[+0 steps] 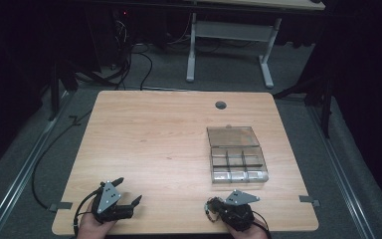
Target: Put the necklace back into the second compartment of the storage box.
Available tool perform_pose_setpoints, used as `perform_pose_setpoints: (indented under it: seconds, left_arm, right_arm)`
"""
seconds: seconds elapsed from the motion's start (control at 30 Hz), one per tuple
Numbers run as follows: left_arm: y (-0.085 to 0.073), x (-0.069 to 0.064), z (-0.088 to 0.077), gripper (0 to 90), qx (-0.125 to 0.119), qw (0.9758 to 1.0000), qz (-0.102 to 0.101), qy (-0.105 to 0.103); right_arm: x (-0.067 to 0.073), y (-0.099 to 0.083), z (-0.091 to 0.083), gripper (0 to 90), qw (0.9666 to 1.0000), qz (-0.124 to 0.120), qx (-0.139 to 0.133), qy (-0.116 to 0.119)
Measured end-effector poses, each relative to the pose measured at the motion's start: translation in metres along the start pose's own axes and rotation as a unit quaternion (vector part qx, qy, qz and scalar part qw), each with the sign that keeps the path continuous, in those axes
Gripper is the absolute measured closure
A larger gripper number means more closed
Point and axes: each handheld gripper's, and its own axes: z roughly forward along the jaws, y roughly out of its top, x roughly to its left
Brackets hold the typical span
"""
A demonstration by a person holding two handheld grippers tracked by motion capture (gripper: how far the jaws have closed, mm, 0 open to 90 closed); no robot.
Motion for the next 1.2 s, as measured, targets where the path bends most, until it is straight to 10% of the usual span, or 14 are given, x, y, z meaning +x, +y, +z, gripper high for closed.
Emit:
perform_pose_setpoints:
  seconds: [0.5, 0.8, 0.97, 1.2]
  left_arm:
    - [0.0, 0.0, 0.0, 15.3, 0.001, 1.0, 0.0, -0.002]
    - [0.0, 0.0, 0.0, 15.3, 0.001, 1.0, -0.002, -0.002]
    - [0.0, 0.0, 0.0, 15.3, 0.003, 1.0, 0.0, -0.003]
    - [0.0, 0.001, 0.0, 15.3, 0.002, 1.0, -0.001, -0.004]
  right_arm:
    - [-0.047, -0.02, -0.026, 90.0, 0.9967, 0.064, -0.018, -0.046]
    - [-0.049, -0.019, -0.038, 88.3, 0.9952, 0.066, -0.043, -0.059]
    - [-0.068, -0.028, -0.062, 86.0, 0.9855, 0.097, -0.079, -0.114]
    - [-0.077, -0.035, -0.061, 83.0, 0.9828, 0.115, -0.067, -0.128]
